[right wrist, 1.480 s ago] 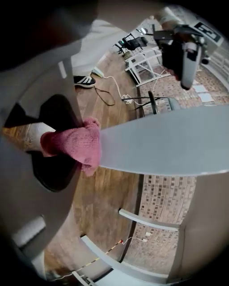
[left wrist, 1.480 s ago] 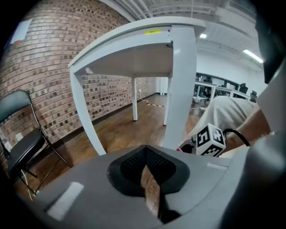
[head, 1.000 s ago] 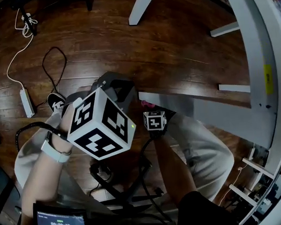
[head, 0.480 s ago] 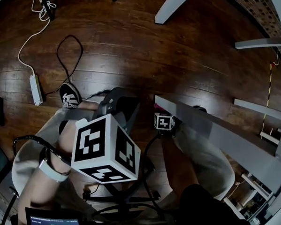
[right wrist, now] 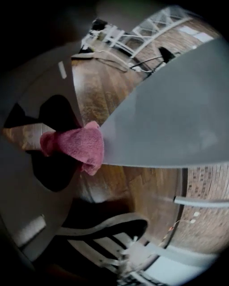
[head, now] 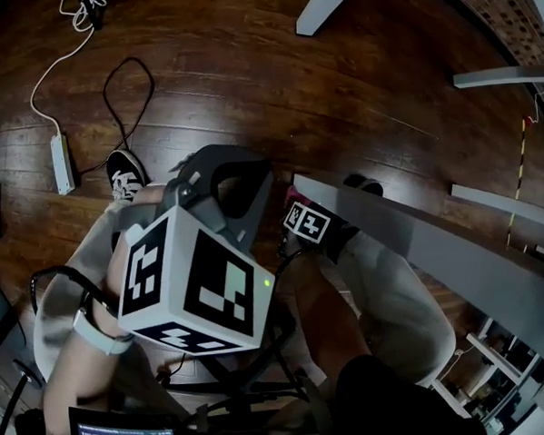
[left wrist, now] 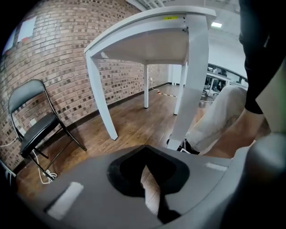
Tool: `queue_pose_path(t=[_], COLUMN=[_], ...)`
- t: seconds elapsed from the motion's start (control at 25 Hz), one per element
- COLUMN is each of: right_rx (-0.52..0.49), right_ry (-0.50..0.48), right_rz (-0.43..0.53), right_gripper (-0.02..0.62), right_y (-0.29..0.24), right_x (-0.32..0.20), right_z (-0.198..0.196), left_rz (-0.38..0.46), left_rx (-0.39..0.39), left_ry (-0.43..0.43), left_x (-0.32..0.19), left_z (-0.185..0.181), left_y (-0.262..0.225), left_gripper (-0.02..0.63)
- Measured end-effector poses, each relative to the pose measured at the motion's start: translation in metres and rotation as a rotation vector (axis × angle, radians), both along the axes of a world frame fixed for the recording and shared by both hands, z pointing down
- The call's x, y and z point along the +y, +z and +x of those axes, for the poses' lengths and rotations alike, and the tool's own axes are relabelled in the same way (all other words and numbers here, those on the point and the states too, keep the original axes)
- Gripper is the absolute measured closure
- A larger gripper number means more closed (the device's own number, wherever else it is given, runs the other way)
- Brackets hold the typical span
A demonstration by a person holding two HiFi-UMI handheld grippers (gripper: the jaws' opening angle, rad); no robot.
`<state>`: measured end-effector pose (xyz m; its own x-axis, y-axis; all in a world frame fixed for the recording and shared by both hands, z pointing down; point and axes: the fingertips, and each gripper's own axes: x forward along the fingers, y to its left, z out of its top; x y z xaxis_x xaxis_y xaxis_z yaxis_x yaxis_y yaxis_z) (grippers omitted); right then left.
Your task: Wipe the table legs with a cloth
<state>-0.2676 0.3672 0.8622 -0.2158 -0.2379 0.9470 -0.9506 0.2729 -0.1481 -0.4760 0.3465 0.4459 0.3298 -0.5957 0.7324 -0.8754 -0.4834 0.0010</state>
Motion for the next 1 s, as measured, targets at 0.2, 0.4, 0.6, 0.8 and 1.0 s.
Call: queue_pose_path(t=[0.2, 0.4, 0.6, 0.8, 1.0], right_rx=[-0.225, -0.299, -0.37, -0.411, -0.424], right_ry=[0.423, 0.639, 0.745, 0.798, 0.79], right_rz=[-0.034, 0.002, 0.022, 0.038, 0.056], right_gripper=[0.492, 0.494, 0.494, 0.494, 0.494], right_y=[-0.001, -0.011, -0.05, -0.091, -0.132], right_x=[0.0, -0.007, -0.011, -0.015, -0.014], right_z=[-0.014, -0.018, -0.026, -0.032, -0.022], left_rz=[0.004, -0.017, -0.035, 0.0, 0.032], left_rx=[-0.038, -0.045, -0.084, -0.101, -0.117], left_ry=[0.045, 0.038, 0.074, 0.104, 0.13], left_x=[-0.008, -0.008, -0.009, -0.019, -0.041], left_z=[0.021, 0.005, -0.015, -0.023, -0.025], left_y=[-0.004, 0.006, 0.009, -0.003, -0.009], left_gripper=[0.606, 0.606, 0.606, 0.604, 0.604])
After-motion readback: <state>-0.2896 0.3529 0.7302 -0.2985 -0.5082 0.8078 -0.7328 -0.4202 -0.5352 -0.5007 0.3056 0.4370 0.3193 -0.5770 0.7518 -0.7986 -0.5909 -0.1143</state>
